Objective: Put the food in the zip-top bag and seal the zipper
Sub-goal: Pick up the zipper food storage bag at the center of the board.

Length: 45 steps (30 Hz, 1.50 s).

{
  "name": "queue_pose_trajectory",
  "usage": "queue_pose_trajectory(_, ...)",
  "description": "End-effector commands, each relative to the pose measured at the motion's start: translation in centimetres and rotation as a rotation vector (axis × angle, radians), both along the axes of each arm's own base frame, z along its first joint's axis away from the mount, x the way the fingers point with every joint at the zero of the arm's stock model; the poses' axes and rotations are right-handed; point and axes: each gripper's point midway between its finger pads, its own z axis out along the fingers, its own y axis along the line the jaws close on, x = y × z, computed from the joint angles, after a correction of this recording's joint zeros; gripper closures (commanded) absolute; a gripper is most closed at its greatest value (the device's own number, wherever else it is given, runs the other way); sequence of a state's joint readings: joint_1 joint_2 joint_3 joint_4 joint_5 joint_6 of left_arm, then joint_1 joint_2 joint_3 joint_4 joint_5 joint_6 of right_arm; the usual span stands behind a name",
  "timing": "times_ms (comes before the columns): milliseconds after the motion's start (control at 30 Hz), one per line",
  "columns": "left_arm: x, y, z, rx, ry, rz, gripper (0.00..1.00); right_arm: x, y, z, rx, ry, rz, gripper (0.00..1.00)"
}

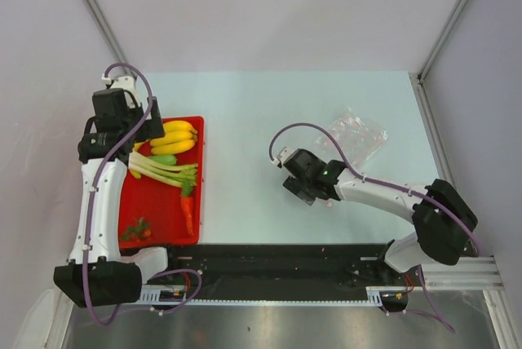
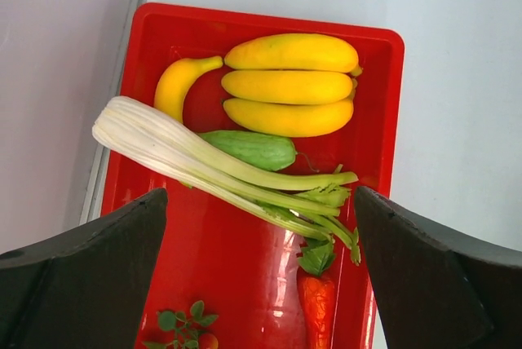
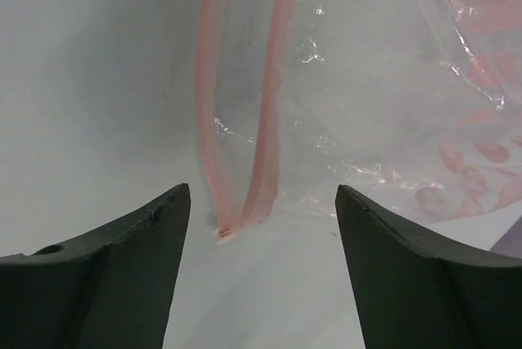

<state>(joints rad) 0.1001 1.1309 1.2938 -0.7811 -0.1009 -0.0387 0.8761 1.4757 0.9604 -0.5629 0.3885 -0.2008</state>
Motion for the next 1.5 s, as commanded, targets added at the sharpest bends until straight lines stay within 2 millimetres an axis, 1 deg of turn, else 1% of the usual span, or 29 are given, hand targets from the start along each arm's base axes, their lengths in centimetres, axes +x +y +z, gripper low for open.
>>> queue_pose_trajectory(0, 0.0, -0.1, 0.5, 0.007, -0.043, 0.018, 0.0, 2.1, -0.6, -0.1, -0.043, -0.134, -0.069, 0.26)
queue_pose_trajectory(67, 0.0, -0.4, 0.4, 0.03, -0.039, -0.01, 0.0, 2.4, -1.0, -0.7, -0.072, -0.145, -0.075, 0.32)
queue_pose_trajectory(167, -0.1, -0.7, 0.0, 0.068, -0.029, -0.062, 0.0, 3.1, -1.1, -1.1, -0.077, -0.142, -0.089, 0.45)
queue_pose_trajectory(200, -0.2, -0.9, -0.3, 0.071, -0.02, -0.085, 0.0, 3.6, -1.0, -0.7, -0.065, -0.147, -0.098, 0.56)
queue_pose_trajectory(300, -0.4, -1.7, -0.8, 0.087, 0.012, -0.173, 0.0, 4.0, -0.8, 0.1, -0.044, -0.14, -0.1, 0.82)
queue_pose_trajectory(333, -0.4, -1.8, -0.9, 0.118, 0.025, -0.217, 0.0, 4.4, -0.7, 0.8, -0.027, -0.147, -0.11, 1.0)
queue_pose_trajectory(400, -0.6, -2.3, -1.1, 0.151, 0.04, -0.301, 0.0, 4.6, -0.7, 1.6, 0.0, -0.133, -0.112, 1.0)
queue_pose_trajectory(433, -0.6, -2.2, -1.1, 0.219, 0.057, -0.374, 0.0, 5.4, -0.8, 2.7, 0.03, -0.143, -0.13, 1.0)
queue_pose_trajectory(467, -0.7, -2.5, -1.1, 0.249, 0.064, -0.429, 0.0, 5.5, -0.5, 3.4, 0.067, -0.135, -0.12, 1.0)
queue_pose_trajectory(500, -1.2, -2.6, -1.6, 0.275, 0.098, -0.484, 0.0, 5.7, -0.6, 4.1, 0.084, -0.129, -0.124, 1.0)
queue_pose_trajectory(533, -1.1, -2.5, -2.3, 0.359, 0.148, -0.593, 0.0, 6.2, -1.1, 4.8, 0.108, -0.128, -0.141, 1.0)
queue_pose_trajectory(567, -1.3, -2.5, -2.9, 0.386, 0.19, -0.653, 0.0, 6.6, -0.3, 6.0, 0.166, -0.116, -0.126, 1.0)
queue_pose_trajectory(600, -2.2, -2.6, -3.4, 0.393, 0.25, -0.714, 0.0, 6.6, -0.6, 6.4, 0.178, -0.096, -0.128, 1.0)
queue_pose_trajectory(667, -2.0, -2.2, -4.7, 0.448, 0.336, -0.816, 0.0, 7.4, -0.7, 7.5, 0.234, -0.081, -0.145, 1.0)
queue_pose_trajectory(733, -1.9, -2.1, -5.2, 0.523, 0.361, -0.934, 0.0, 7.6, -0.9, 7.7, 0.256, -0.058, -0.158, 1.0)
queue_pose_trajectory(767, -1.9, -2.0, -6.0, 0.544, 0.37, -0.97, 0.0, 7.9, -1.1, 7.9, 0.28, -0.042, -0.167, 1.0)
queue_pose_trajectory(833, -1.4, -2.6, -6.2, 0.601, 0.299, -1.103, 0.0, 7.9, -1.0, 7.6, 0.303, -0.001, -0.174, 1.0)
queue_pose_trajectory(867, -1.7, -3.2, -6.3, 0.614, 0.259, -1.163, 0.0, 8.0, -1.5, 7.7, 0.314, 0.017, -0.196, 1.0)
queue_pose_trajectory(900, -1.5, -4.5, -6.2, 0.647, 0.175, -1.281, 0.0, 8.0, -1.5, 7.3, 0.32, 0.041, -0.201, 1.0)
queue_pose_trajectory(933, -1.1, -4.7, -6.2, 0.683, 0.137, -1.304, 0.0, 7.9, -1.3, 7.1, 0.335, 0.068, -0.2, 1.0)
queue_pose_trajectory(967, -1.4, -5.0, -7.2, 0.69, 0.129, -1.349, 0.0, 7.9, -1.8, 6.8, 0.342, 0.086, -0.218, 1.0)
queue_pose_trajectory(1033, -1.5, -5.5, -8.7, 0.742, 0.134, -1.468, 0.0, 7.9, -1.8, 6.6, 0.364, 0.114, -0.225, 1.0)
queue_pose_trajectory(1067, -1.5, -5.5, -10.2, 0.724, 0.169, -1.513, 0.0, 7.8, -1.6, 6.5, 0.38, 0.134, -0.219, 1.0)
queue_pose_trajectory(1133, -1.6, -5.3, -11.8, 0.724, 0.218, -1.591, 0.0, 7.9, -1.4, 6.4, 0.394, 0.162, -0.217, 1.0)
queue_pose_trajectory(1167, -2.4, -5.3, -12.4, 0.691, 0.257, -1.641, 0.0, 7.6, -1.5, 6.3, 0.393, 0.18, -0.218, 1.0)
queue_pose_trajectory(1200, -2.6, -5.3, -14.0, 0.665, 0.298, -1.725, 0.02, 7.8, -1.6, 6.5, 0.4, 0.18, -0.22, 1.0)
queue_pose_trajectory(1333, -2.0, -5.3, -16.1, 0.6, 0.339, -1.779, 0.06, 7.7, -1.6, 6.1, 0.41, 0.215, -0.228, 1.0)
queue_pose_trajectory(1400, -1.5, -5.1, -17.0, 0.616, 0.342, -1.808, 0.07, 7.7, -1.7, 5.9, 0.412, 0.23, -0.235, 1.0)
queue_pose_trajectory(1467, -1.7, -4.9, -18.2, 0.629, 0.375, -1.837, 0.07, 7.9, -1.9, 5.5, 0.404, 0.247, -0.245, 1.0)
